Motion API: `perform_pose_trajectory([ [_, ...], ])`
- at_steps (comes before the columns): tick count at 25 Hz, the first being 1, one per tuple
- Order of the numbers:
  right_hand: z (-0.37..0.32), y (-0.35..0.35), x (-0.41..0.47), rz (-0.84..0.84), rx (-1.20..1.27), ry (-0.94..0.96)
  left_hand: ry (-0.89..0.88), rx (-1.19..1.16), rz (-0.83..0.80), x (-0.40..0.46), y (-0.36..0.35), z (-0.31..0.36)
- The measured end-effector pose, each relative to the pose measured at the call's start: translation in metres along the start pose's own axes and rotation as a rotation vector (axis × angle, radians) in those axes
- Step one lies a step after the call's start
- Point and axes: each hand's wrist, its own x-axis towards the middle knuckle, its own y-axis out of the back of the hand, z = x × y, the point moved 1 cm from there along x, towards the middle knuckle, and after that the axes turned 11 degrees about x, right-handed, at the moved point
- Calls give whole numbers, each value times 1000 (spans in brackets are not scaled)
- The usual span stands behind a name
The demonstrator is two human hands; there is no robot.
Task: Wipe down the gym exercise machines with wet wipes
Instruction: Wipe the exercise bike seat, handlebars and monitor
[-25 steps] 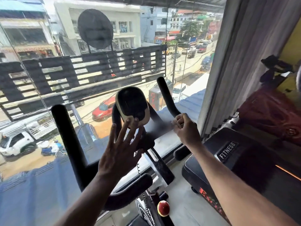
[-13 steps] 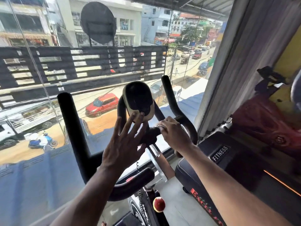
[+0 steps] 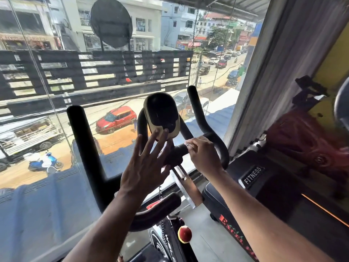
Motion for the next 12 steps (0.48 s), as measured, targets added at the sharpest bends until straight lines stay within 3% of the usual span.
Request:
perform_pose_trajectory([
  [4,-10,-7,-10,-126,58,84,-9,6,-10,-1,0,1],
  [7,-2,3,9,-80,-46,43,-10,17,-3,-1,0,0],
  [12,-13,-10,0,-127,12,101,-11,27,-12,-2,1,1],
])
